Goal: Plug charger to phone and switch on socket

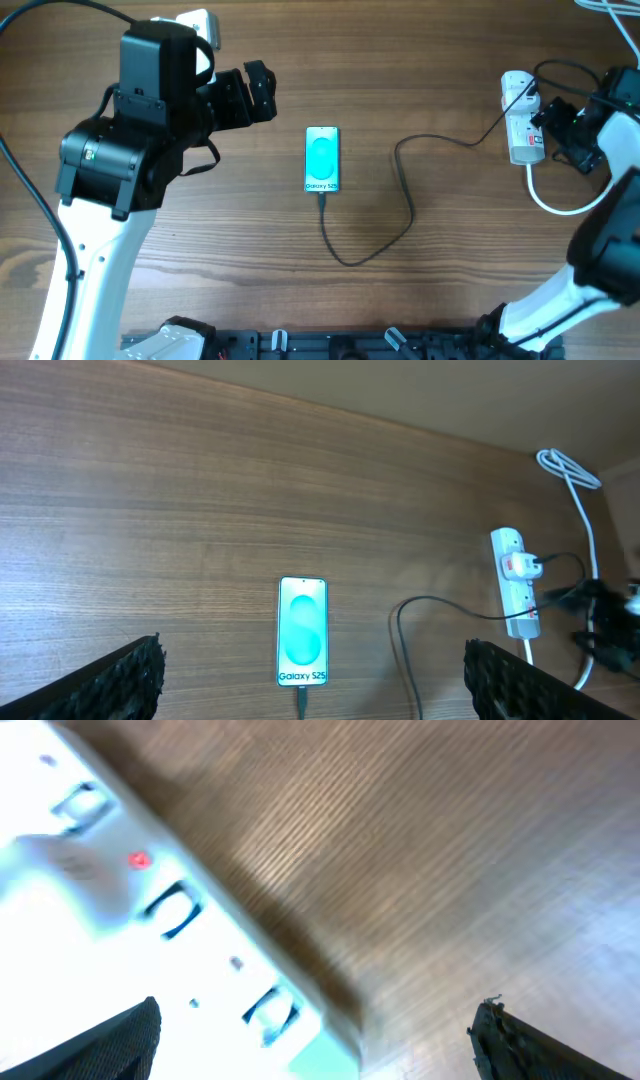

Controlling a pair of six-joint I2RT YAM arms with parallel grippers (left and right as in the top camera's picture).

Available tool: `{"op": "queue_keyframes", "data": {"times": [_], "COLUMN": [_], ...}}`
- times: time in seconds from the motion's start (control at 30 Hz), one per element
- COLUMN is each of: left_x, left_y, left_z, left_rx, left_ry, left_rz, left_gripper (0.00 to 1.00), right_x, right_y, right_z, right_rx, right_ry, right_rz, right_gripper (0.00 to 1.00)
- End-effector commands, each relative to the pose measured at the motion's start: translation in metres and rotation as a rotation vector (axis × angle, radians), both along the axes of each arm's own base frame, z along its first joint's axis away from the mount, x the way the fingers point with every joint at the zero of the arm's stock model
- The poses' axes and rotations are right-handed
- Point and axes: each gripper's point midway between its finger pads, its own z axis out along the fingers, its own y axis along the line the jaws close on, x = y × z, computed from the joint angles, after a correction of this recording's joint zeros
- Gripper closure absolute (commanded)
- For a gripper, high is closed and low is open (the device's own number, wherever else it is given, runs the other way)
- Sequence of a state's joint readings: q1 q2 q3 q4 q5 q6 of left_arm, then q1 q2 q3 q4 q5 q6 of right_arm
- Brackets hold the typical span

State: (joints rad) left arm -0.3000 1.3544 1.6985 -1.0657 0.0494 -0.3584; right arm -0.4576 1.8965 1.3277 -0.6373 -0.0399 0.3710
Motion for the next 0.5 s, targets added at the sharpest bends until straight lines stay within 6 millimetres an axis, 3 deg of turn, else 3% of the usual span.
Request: {"op": "queue_keyframes", "data": {"times": [0.0,0.07,0.17,0.27,0.37,0.47], "left_x": [-0.001,-0.001,-0.001,-0.001,-0.001,-0.001], "left_y": [0.004,0.004,0.004,0.004,0.004,0.004], "left_z": [0.002,0.002,0.002,0.002,0.002,0.002], "left_rx": [-0.005,-0.005,-0.005,-0.005,-0.005,-0.005], "left_ry": [-0.006,-0.006,-0.006,-0.006,-0.006,-0.006], "left_rz": [0.021,0.021,0.021,0.021,0.021,0.021], "left_gripper": [0.0,0.0,0.0,0.0,0.0,0.0], "right_x": [-0.016,-0.032,-0.057,-0.075,-0.107,-0.129], "right_y": [-0.002,0.008,0.029,0.048,0.087,0.107], "right_z": [0.069,0.095,0.118,0.126,0.134,0.14], "right_rx": [-0.061,-0.055,-0.071,-0.099,-0.125,-0.123], "right_ry": [-0.091,-0.106,-0.149,-0.212,-0.338,-0.423], "right_rz": [-0.122,-0.133,-0.11,-0.081,-0.008,0.011], "right_gripper": [0.0,0.0,0.0,0.0,0.0,0.0]}}
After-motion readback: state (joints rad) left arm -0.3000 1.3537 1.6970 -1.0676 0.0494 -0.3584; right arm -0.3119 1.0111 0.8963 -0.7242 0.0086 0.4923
